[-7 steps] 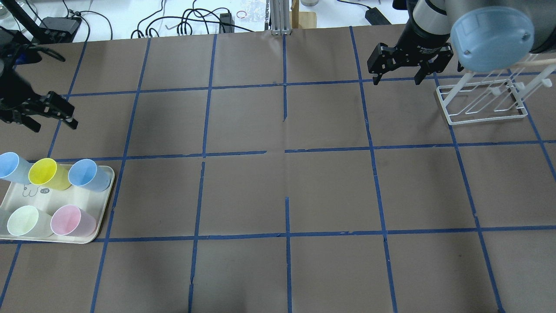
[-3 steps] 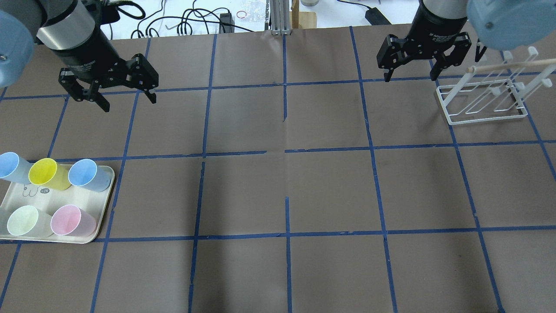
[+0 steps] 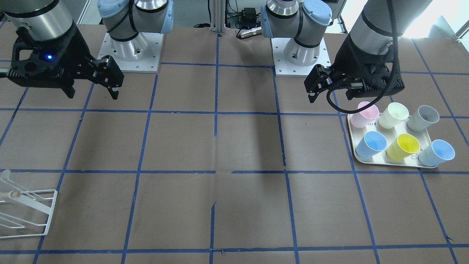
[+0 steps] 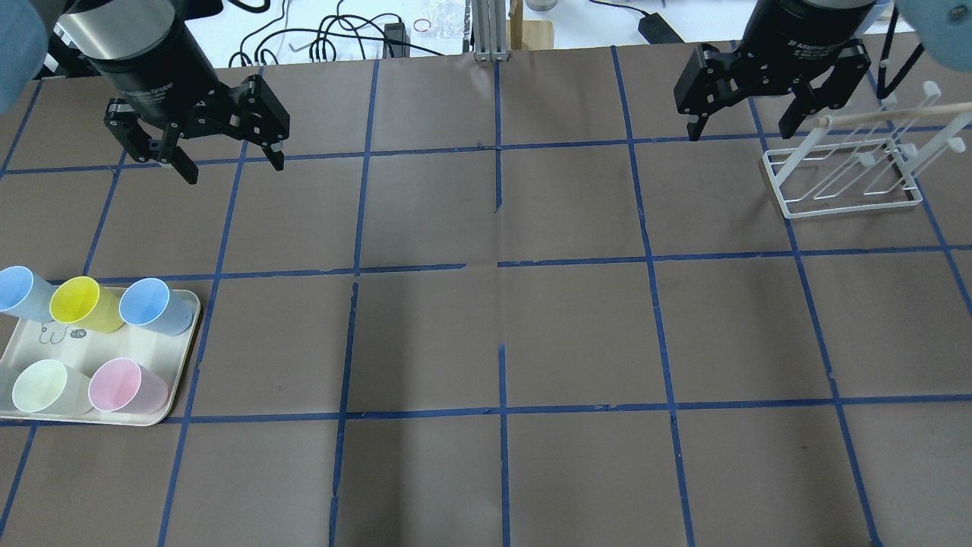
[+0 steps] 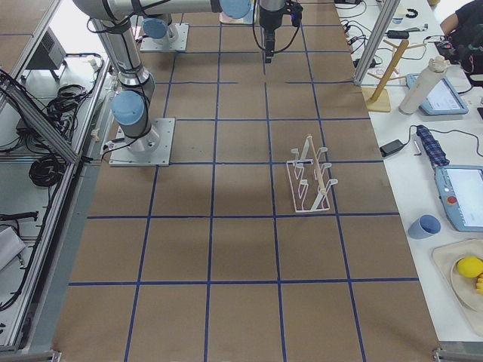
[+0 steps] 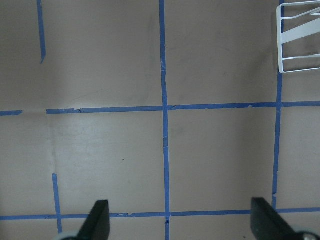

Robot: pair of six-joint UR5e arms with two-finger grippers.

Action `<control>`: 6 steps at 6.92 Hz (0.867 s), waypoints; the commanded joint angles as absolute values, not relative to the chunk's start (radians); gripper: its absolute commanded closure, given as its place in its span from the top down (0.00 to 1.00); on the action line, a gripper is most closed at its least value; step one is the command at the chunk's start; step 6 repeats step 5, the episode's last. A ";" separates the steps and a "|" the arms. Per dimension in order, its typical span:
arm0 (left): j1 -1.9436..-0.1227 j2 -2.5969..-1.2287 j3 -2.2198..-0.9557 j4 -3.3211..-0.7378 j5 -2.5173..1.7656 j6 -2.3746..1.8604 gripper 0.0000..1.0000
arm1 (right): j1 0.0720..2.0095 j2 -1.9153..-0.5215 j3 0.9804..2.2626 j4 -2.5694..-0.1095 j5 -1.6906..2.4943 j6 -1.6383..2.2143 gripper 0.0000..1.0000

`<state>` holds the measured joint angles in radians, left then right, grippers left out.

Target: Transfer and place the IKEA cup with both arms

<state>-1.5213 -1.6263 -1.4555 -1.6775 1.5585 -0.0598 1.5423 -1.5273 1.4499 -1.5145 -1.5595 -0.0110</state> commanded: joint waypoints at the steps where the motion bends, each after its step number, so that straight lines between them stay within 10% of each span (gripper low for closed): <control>1: -1.525 -1.608 -1.451 -1.674 1.562 -0.014 1.00 | 1.542 -1.531 1.450 -1.514 -1.559 -0.018 1.00; 6: -1.522 -1.598 -1.448 -1.645 1.549 0.054 1.00 | 1.537 -1.531 1.450 -1.516 -1.557 -0.021 1.00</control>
